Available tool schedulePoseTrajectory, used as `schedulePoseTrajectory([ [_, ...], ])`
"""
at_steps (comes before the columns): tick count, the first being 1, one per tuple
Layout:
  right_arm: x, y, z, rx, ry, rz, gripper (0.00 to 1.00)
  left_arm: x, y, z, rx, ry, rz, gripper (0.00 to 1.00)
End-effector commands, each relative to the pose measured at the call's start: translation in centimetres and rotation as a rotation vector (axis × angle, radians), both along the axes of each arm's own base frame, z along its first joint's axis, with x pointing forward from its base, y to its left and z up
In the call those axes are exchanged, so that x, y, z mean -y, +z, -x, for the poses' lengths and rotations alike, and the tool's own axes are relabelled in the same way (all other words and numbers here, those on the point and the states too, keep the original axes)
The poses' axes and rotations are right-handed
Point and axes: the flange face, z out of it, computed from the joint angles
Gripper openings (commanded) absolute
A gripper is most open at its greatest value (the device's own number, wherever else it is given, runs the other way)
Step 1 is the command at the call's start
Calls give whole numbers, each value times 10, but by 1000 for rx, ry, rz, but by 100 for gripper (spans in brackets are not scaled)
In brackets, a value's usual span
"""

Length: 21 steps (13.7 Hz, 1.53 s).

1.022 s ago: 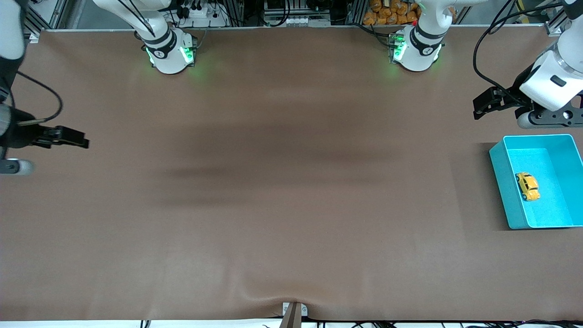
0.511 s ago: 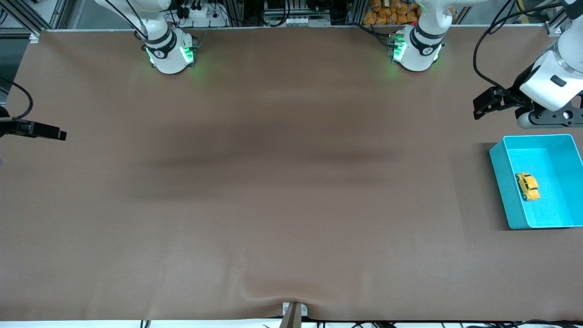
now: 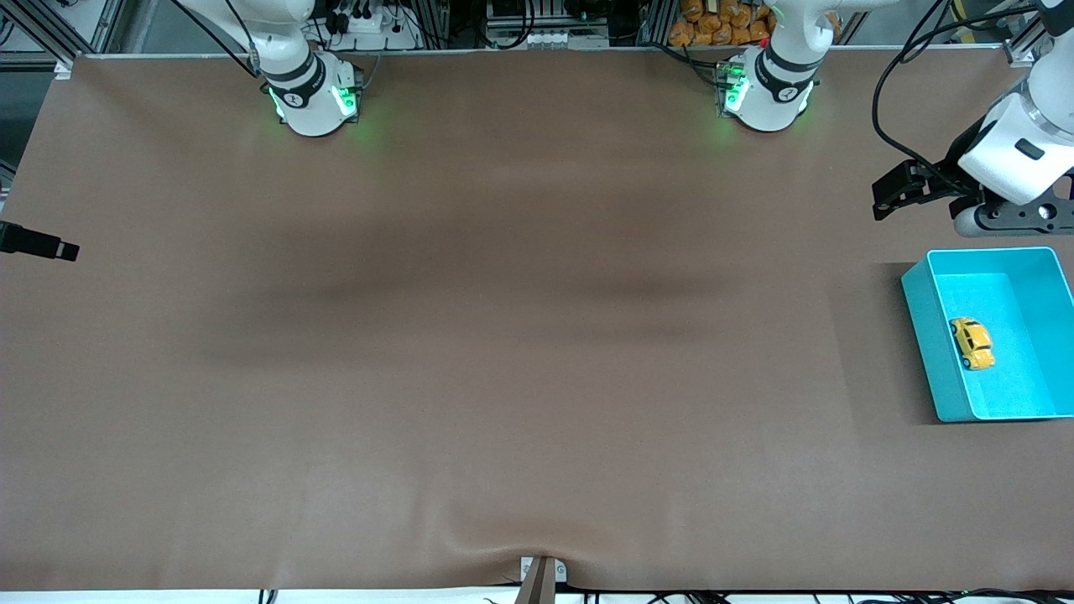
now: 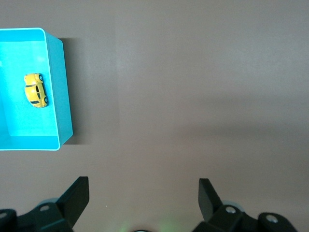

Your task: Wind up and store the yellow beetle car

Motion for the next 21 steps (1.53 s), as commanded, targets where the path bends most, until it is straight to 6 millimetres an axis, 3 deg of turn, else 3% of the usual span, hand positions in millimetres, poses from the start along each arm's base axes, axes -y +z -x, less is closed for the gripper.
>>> schedulePoseTrajectory([
  [1, -18, 6, -4, 19, 8, 6, 100, -3, 3, -3, 10, -13, -7, 100],
  [3, -22, 2, -7, 21, 12, -5, 100, -4, 3, -3, 10, -13, -7, 100],
  [6, -72, -8, -19, 17, 99, 30, 100, -4, 2, -3, 8, -13, -8, 100],
  [7, -81, -7, -18, 13, 152, 50, 100, -4, 2, -3, 8, -13, -8, 100],
  [8, -86, -5, -6, -43, 172, 40, 100, -4, 2, -3, 8, -12, -8, 100],
  [9, -87, -1, 4, -98, 170, 31, 100, -4, 2, -3, 8, -12, -8, 100],
  [12, -85, 23, 8, -45, 179, 24, 100, -4, 2, -3, 8, -12, -8, 100],
  [15, -81, 61, 40, 49, 167, 40, 100, -5, 2, -3, 8, -10, -8, 100],
  [18, -80, 77, 81, 190, 156, 61, 100, -5, 2, -3, 8, -10, -8, 100],
  [21, -72, 80, 97, 201, 144, 64, 100, -5, 2, -3, 8, -10, -8, 100],
])
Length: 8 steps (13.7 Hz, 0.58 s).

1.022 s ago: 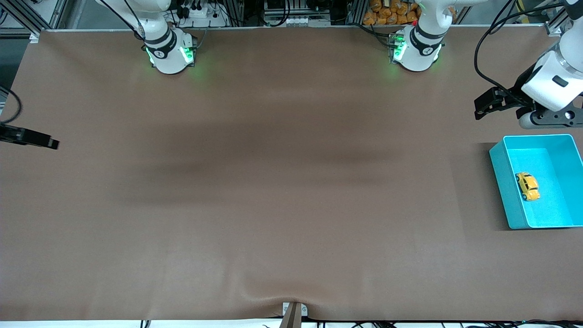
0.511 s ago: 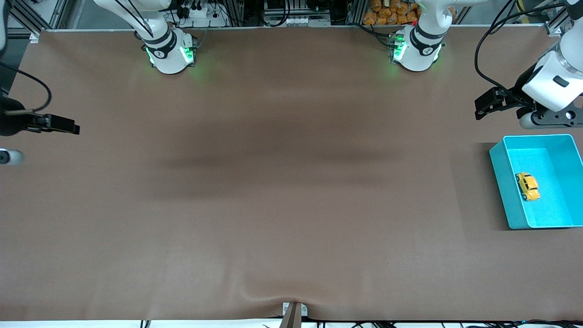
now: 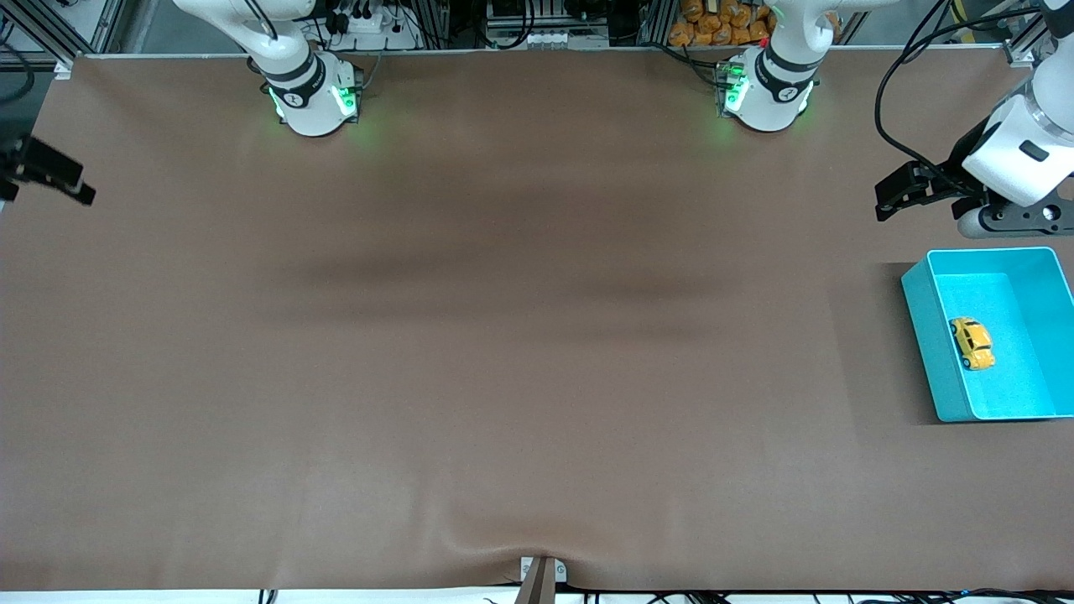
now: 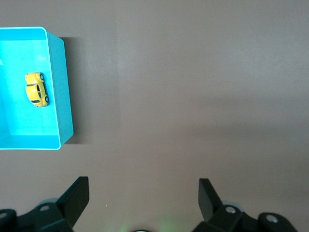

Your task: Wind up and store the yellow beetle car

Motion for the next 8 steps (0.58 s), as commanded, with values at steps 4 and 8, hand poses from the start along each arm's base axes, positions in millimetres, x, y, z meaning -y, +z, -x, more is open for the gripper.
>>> schedulePoseTrajectory([
  [4, 7, 3, 9, 33, -1, 22, 100, -2, 2, -3, 9, -16, -8, 100],
  [8, 2, -15, -10, 6, 15, 16, 100, -3, 3, -2, 10, -15, -8, 100],
])
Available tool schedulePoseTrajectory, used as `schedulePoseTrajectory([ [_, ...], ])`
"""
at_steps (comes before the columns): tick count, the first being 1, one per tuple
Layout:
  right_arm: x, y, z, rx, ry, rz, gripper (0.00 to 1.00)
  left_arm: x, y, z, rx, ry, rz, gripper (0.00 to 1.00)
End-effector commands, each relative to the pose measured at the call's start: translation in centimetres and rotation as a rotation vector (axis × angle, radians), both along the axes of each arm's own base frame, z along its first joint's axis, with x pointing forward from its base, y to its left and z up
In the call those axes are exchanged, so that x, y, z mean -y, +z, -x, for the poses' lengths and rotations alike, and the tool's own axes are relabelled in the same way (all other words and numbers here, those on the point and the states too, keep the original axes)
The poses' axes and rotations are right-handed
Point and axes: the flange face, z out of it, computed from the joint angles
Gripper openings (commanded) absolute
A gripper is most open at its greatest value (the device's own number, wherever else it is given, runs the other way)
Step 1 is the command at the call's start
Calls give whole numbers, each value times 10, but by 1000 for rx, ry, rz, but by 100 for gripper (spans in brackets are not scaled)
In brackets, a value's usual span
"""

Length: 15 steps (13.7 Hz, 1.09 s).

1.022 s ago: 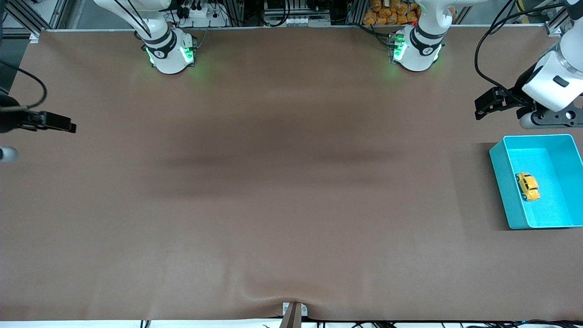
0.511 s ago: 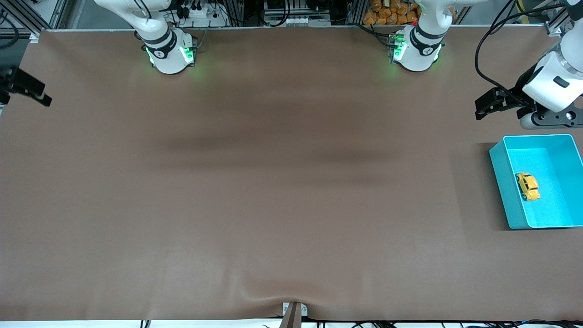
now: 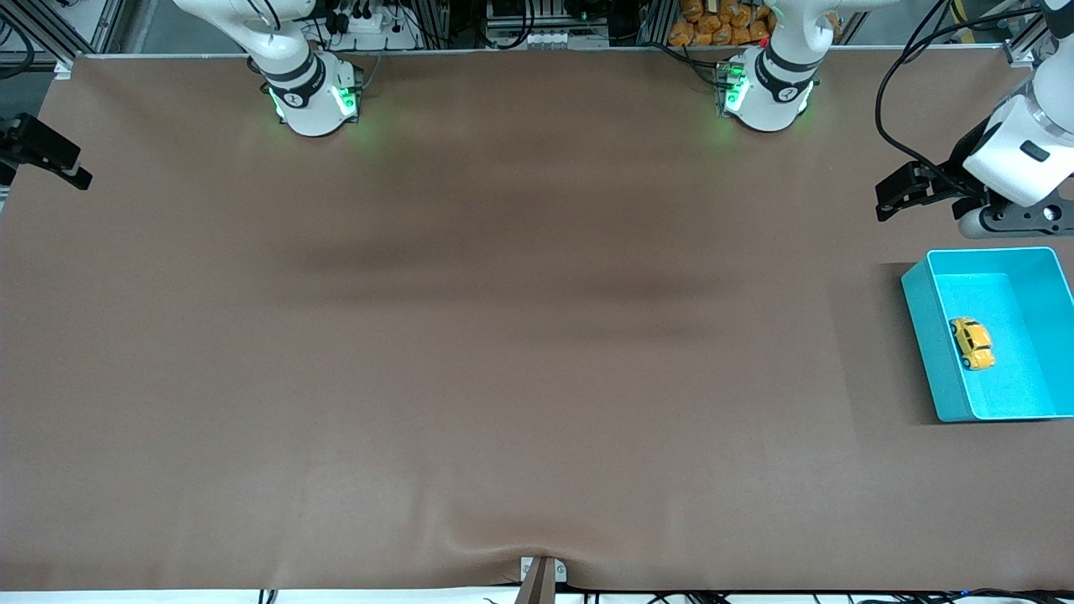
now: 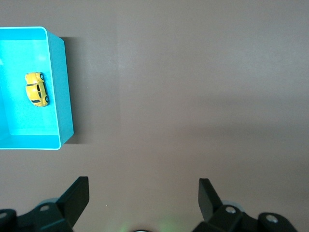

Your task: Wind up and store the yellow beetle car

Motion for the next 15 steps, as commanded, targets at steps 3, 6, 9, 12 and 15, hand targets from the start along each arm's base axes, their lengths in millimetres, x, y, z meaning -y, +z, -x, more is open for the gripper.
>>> schedulePoseTrajectory([
  [3, -16, -6, -28, 33, 50, 68, 100, -2, 2, -3, 9, -16, -8, 100],
  [6, -35, -9, -30, 23, 71, 85, 100, -2, 2, -3, 9, -16, -8, 100],
  [9, -26, -11, -26, -5, 54, 84, 100, -2, 2, -3, 9, -14, -8, 100],
  [12, -12, -20, -29, -34, 37, 81, 100, -2, 1, -3, 6, -13, -8, 100],
  [15, -15, -21, -29, -37, 48, 81, 100, -2, 0, -4, 4, -11, -8, 100],
])
